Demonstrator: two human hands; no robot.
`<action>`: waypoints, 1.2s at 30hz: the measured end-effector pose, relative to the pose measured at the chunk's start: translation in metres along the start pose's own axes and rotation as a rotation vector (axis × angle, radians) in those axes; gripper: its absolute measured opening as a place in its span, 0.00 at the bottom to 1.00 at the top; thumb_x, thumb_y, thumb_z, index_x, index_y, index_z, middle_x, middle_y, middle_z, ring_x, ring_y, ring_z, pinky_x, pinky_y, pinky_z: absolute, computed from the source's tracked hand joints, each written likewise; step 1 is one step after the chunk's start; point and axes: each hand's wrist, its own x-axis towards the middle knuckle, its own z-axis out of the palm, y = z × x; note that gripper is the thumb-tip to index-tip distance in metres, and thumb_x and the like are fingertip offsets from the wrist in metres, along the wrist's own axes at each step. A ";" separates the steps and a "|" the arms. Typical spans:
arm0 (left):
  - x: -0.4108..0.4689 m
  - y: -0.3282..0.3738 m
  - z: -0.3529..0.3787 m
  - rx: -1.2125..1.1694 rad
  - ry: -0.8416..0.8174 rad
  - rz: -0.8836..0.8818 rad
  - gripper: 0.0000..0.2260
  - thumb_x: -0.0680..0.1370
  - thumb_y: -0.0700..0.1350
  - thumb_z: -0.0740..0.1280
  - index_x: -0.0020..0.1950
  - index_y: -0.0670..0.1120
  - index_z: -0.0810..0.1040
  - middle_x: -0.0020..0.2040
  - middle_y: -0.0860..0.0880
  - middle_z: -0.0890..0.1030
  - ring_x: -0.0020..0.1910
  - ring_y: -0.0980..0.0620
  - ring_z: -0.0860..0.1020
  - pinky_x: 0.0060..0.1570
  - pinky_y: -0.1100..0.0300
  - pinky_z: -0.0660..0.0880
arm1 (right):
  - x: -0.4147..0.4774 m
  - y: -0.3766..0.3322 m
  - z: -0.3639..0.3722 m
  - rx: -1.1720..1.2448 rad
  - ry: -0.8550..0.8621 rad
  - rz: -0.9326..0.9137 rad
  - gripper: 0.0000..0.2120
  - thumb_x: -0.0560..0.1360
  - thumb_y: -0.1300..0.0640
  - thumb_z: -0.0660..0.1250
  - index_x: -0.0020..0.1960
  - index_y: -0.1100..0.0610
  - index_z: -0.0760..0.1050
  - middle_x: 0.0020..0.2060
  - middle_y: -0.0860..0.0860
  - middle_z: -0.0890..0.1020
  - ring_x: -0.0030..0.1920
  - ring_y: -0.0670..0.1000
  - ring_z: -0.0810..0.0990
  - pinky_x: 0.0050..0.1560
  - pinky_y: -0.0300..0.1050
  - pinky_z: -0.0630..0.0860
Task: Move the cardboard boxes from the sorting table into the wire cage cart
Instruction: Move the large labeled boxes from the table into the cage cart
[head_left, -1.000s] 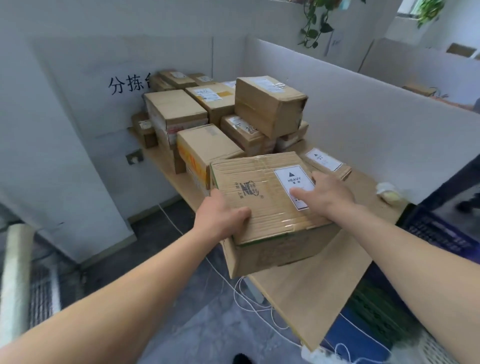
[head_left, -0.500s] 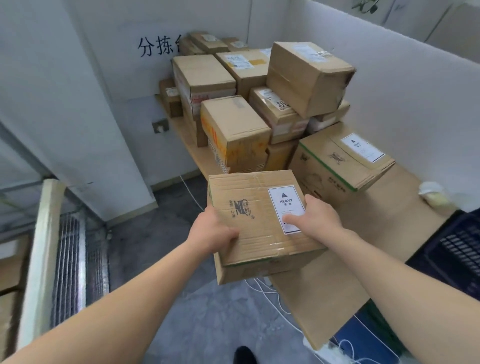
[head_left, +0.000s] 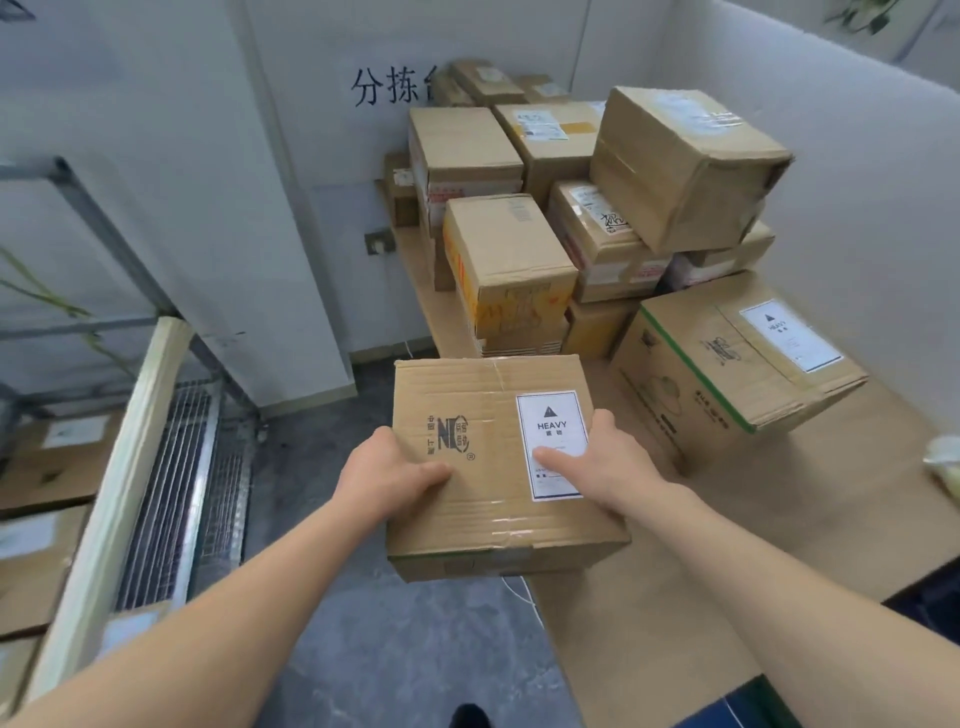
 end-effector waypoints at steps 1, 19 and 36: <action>-0.001 -0.004 -0.004 0.006 0.019 -0.019 0.26 0.67 0.59 0.76 0.55 0.47 0.72 0.49 0.52 0.79 0.50 0.49 0.77 0.44 0.55 0.74 | 0.001 -0.006 0.004 0.003 -0.012 -0.021 0.35 0.66 0.28 0.70 0.57 0.51 0.61 0.54 0.48 0.77 0.55 0.55 0.78 0.48 0.51 0.73; 0.000 -0.161 -0.193 -0.286 0.388 -0.203 0.18 0.65 0.53 0.79 0.43 0.54 0.71 0.41 0.60 0.76 0.47 0.52 0.78 0.38 0.61 0.71 | 0.026 -0.279 0.103 -0.083 -0.171 -0.448 0.34 0.65 0.35 0.75 0.60 0.49 0.62 0.49 0.43 0.75 0.45 0.45 0.76 0.42 0.47 0.73; -0.010 -0.341 -0.375 -0.477 0.687 -0.383 0.21 0.67 0.52 0.79 0.51 0.52 0.71 0.47 0.57 0.78 0.46 0.57 0.77 0.44 0.58 0.74 | -0.004 -0.582 0.237 -0.194 -0.343 -0.809 0.36 0.61 0.36 0.74 0.62 0.49 0.66 0.51 0.42 0.77 0.50 0.50 0.78 0.47 0.50 0.74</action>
